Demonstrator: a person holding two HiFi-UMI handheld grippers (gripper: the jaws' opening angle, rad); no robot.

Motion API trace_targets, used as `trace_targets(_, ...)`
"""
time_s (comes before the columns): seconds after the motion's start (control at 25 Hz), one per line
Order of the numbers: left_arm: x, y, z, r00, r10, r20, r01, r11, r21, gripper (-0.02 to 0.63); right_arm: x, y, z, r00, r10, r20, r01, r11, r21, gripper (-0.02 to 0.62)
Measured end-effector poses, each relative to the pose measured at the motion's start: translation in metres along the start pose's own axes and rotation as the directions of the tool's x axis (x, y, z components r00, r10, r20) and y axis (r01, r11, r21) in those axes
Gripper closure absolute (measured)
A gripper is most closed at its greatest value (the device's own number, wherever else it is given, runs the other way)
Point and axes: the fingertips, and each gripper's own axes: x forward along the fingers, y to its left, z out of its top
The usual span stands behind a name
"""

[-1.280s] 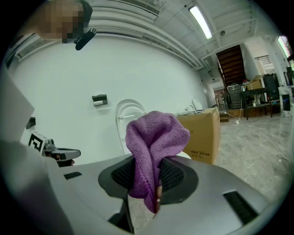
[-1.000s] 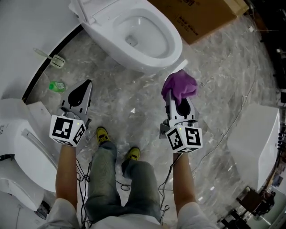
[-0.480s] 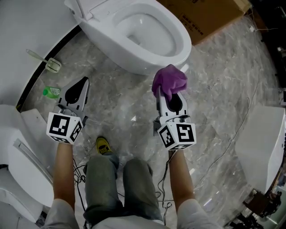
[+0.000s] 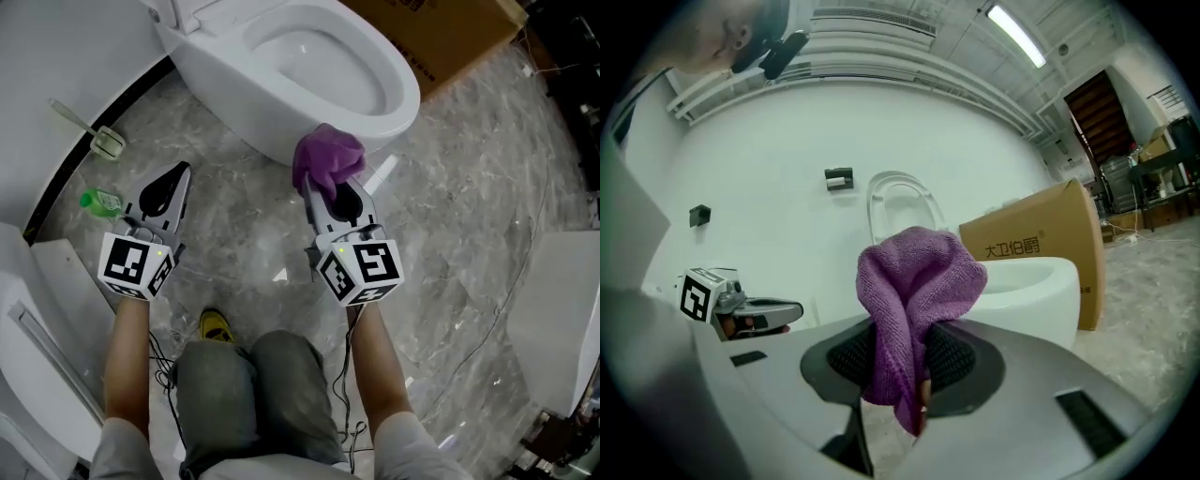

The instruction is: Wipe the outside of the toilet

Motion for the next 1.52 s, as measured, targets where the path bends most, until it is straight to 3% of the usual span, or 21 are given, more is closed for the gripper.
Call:
trace_targets(0.2, 0.017, -0.007, -0.019, 0.999, -0.037, 0.036, 0.035, 0.998, 0.047, 0.584, 0.029, 0.006, -0.027, 0.998, 0.058, 0.006, -0.058, 0.998, 0.008, 0.469)
trace_targets(0.36, 0.023, -0.009, -0.034, 0.998, -0.039, 0.043, 0.036, 0.997, 0.071, 0.584, 0.062, 0.017, -0.05, 0.992, 0.123, -0.024, -0.124, 0.99, -0.064, 0.469)
trace_targets(0.68, 0.025, 0.0, -0.061, 1.0, -0.011, 0.023, 0.01, 1.0, 0.017, 0.586, 0.107, 0.028, -0.078, 0.984, 0.154, -0.088, -0.163, 0.981, -0.105, 0.469)
trace_targets(0.92, 0.026, -0.015, -0.067, 1.0, -0.026, 0.017, 0.025, 0.999, 0.039, 0.586, 0.101, -0.007, -0.076, 0.993, 0.09, -0.071, -0.096, 0.992, -0.086, 0.469)
trace_targets(1.16, 0.034, -0.031, -0.065, 0.999, -0.033, 0.015, 0.032, 0.998, 0.048, 0.586, 0.067, -0.05, -0.064, 0.999, 0.036, -0.015, -0.036, 0.999, 0.007, 0.469)
trace_targets(1.52, 0.057, -0.074, -0.067, 0.996, -0.087, -0.009, 0.087, 0.994, 0.065, 0.586, 0.007, -0.159, -0.061, 0.991, -0.135, 0.017, 0.132, 0.982, 0.136, 0.471)
